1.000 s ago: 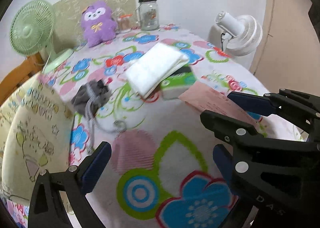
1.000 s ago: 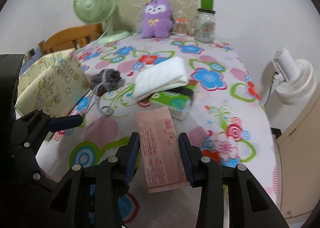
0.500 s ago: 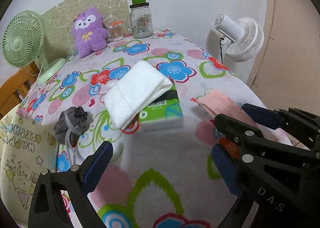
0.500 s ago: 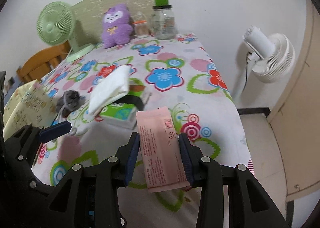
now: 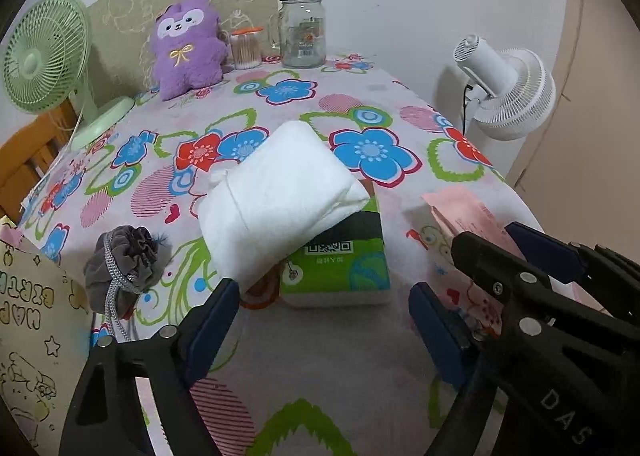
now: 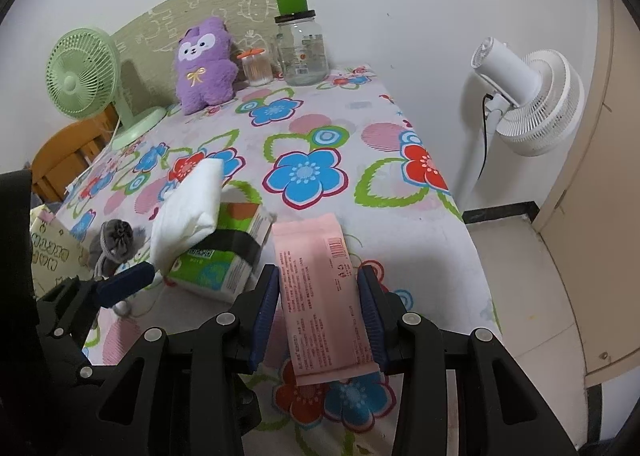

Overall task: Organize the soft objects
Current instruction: 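Grasp the green tissue pack with the left tool while the right tool holds the pink packet, then lift the tissue pack and pink packet and carry them over the fabric box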

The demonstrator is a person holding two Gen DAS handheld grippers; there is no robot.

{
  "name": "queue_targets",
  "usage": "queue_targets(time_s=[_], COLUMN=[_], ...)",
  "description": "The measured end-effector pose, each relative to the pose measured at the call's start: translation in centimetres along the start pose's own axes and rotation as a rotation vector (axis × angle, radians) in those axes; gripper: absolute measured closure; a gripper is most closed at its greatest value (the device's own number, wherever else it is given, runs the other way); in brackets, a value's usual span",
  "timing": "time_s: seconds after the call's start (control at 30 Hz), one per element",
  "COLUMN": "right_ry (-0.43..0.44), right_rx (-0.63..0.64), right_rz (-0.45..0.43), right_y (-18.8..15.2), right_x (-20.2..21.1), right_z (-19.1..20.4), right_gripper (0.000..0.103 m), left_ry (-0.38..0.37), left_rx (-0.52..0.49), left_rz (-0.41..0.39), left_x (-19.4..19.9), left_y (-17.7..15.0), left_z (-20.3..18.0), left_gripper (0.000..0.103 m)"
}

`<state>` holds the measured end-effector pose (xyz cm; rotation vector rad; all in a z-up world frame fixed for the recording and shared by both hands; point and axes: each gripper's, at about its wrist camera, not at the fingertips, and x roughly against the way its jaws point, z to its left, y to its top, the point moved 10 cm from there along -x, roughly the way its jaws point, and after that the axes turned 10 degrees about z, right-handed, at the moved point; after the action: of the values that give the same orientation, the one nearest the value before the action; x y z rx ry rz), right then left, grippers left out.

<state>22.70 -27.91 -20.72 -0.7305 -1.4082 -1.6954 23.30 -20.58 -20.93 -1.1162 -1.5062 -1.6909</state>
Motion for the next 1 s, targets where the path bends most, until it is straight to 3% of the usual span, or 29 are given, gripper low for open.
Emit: queue_targets(time_s=[0.07, 0.2, 1.0], right_ry=[-0.001, 0.000, -0.018], right_rx=[-0.004, -0.009, 0.032], right_rz=[0.002, 0.013, 0.004], right_y=[0.1, 0.3, -1.6], right_x=[-0.2, -0.8, 1.4], right_z=[-0.1, -0.1, 3.3], right_gripper=[0.060, 0.060, 0.060], left_ry=[-0.008, -0.023, -0.069], left_rx=[0.006, 0.003, -0.036], left_rz=[0.007, 0.019, -0.051], left_x=[-0.3, -0.6, 3.9], left_y=[0.0, 0.0, -2.8], left_z=[0.0, -0.2, 0.7], left_gripper=[0.023, 0.048, 0.051])
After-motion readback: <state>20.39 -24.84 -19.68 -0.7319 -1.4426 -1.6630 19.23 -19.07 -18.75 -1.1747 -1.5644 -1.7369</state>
